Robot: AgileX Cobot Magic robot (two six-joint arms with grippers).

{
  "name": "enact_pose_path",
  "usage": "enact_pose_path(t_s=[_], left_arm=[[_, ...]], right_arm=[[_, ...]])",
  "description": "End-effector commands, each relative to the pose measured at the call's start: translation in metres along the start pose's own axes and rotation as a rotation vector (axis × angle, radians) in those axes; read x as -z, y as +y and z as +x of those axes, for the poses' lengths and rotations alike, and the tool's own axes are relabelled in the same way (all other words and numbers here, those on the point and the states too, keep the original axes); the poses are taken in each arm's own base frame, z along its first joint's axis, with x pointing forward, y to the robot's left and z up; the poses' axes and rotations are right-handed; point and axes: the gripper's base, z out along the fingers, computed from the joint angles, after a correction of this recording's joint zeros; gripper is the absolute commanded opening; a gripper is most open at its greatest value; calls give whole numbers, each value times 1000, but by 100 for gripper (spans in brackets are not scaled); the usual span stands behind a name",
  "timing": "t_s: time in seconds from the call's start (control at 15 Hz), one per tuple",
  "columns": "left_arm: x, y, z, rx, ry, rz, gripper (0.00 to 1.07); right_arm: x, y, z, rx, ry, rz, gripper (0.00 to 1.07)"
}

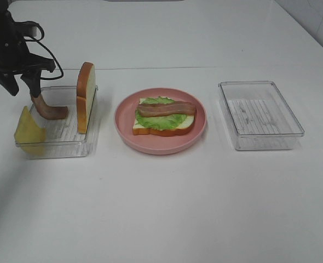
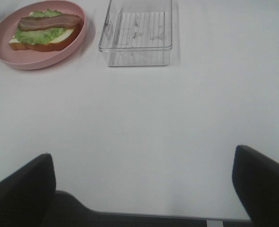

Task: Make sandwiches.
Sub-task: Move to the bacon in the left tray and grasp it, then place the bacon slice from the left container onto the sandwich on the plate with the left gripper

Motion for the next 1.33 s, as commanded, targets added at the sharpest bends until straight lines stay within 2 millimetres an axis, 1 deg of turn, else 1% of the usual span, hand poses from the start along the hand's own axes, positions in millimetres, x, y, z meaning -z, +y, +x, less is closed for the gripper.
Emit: enact_pose_path(t_s=[0.07, 0.27, 0.33, 0.47, 0.67, 0.73, 0.87, 0.93, 1.0, 1.07, 1.13, 1.2, 1.33], left_arm=[[1, -4, 8, 4, 93, 12, 36], [1, -4, 8, 4, 91, 12, 16], [1, -4, 8, 4, 88, 12, 13], [1, -4, 7, 3, 83, 12, 0], [2, -4, 8, -1, 87, 14, 0], [9, -4, 8, 0, 79, 16, 0], [27, -5, 8, 2, 41, 26, 0], [43, -6, 8, 6, 9, 36, 0], [65, -8, 10, 12, -35, 54, 0], [78, -8, 11, 18, -62, 64, 0], [86, -9, 12, 18, -78, 68, 0], [101, -9, 14, 19, -109, 71, 0], [144, -13, 23, 15, -198, 110, 0]], right_arm=[[2, 0, 3, 8, -36, -3, 96], [2, 0, 3, 8, -36, -3, 96], [2, 0, 3, 8, -36, -3, 96], [2, 0, 3, 8, -36, -3, 96], [2, 0, 3, 8, -36, -3, 96], [2, 0, 3, 8, -36, -3, 96], [2, 0, 3, 8, -36, -3, 96], [2, 0, 3, 8, -36, -3, 96], [2, 0, 3, 8, -36, -3, 96], [2, 0, 3, 8, -36, -3, 96], [2, 0, 3, 8, -36, -3, 96], [2, 0, 3, 8, -36, -3, 96], [2, 0, 3, 8, -36, -3, 96]])
